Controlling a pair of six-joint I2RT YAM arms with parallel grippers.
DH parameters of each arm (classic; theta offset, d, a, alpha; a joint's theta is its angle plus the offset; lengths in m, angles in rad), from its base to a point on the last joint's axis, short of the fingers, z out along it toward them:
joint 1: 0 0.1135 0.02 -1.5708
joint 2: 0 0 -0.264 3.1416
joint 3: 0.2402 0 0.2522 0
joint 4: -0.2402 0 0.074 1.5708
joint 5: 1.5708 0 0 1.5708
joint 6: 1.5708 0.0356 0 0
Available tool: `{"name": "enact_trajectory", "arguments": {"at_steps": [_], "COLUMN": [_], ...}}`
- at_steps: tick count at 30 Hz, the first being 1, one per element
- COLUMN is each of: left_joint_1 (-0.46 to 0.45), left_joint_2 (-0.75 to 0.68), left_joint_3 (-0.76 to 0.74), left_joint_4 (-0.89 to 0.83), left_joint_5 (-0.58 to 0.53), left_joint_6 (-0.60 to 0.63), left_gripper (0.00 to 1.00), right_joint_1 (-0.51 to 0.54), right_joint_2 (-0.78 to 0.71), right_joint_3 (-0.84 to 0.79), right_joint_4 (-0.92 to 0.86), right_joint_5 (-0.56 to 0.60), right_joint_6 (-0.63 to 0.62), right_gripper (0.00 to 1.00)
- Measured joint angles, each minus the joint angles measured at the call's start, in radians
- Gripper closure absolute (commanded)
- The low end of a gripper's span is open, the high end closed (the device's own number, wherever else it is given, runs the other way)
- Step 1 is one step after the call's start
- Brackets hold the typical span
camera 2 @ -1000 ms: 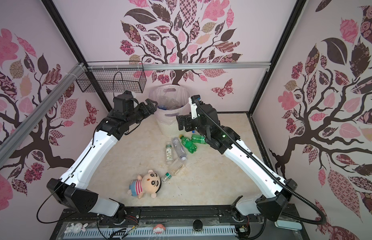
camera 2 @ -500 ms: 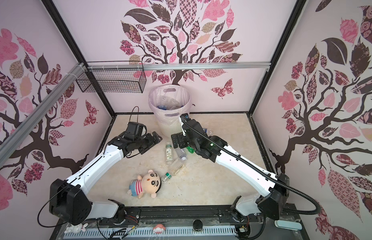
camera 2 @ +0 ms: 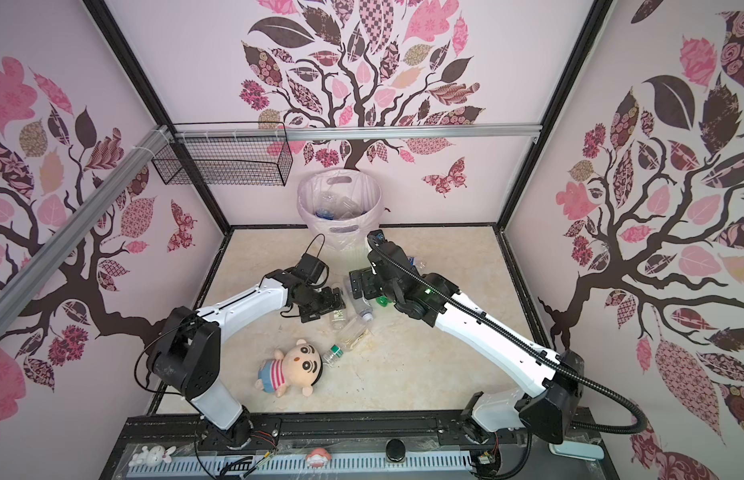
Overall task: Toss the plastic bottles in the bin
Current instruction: 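Lower the left gripper beside the bin while the right moves toward the green bottles, then close the left gripper around the clear green-labelled tea bottle's body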
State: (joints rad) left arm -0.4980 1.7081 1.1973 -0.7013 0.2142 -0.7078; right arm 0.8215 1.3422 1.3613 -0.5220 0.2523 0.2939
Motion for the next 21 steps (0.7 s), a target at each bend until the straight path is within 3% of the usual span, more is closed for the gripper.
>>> {"name": "enact_trajectory", "arguments": {"at_steps": [14,21], "left_joint_1": [-0.017,-0.027], "left_joint_2": [0.129,0.142], "left_joint_3": [0.083,0.085], "left_joint_4": [-0.029,-0.033], "left_joint_5": [-0.029,-0.040], "left_joint_6": [0.043,0.056], "left_gripper": [0.20,0.38], "right_joint_1": [0.000,0.000], "right_joint_2": [-0.034,-0.034], "right_joint_3": [-0.027,-0.027], "right_joint_4": [-0.012,-0.012], "right_joint_5": [0.024,0.024], "right_joint_6": [-0.010,-0.019], "right_gripper": [0.00,0.00]}}
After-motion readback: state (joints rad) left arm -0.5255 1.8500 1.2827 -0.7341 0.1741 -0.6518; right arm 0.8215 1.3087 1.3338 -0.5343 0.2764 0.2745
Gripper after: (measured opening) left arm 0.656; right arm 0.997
